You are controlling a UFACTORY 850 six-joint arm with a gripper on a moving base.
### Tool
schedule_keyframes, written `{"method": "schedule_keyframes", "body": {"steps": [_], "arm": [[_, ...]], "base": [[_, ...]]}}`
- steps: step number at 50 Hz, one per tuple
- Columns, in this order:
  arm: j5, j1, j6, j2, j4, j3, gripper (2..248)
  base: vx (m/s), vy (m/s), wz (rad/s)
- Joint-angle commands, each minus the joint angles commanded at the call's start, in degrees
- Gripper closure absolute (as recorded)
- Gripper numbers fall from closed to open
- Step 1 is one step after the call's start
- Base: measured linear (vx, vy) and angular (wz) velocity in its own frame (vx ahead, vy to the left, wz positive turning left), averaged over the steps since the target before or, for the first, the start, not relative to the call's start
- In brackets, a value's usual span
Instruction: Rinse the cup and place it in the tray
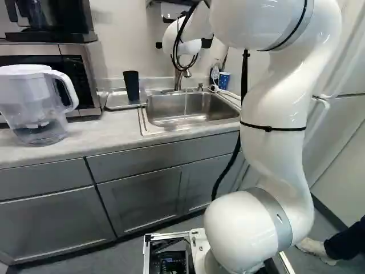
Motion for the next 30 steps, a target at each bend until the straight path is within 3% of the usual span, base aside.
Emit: {"method": "schedule_keyframes", "body": {"steps": [30], "arm": [[-2.1,0.9,0.0,-0.5,0.0,-0.6,3]], "base": [[0.000,0.000,0.000]]}}
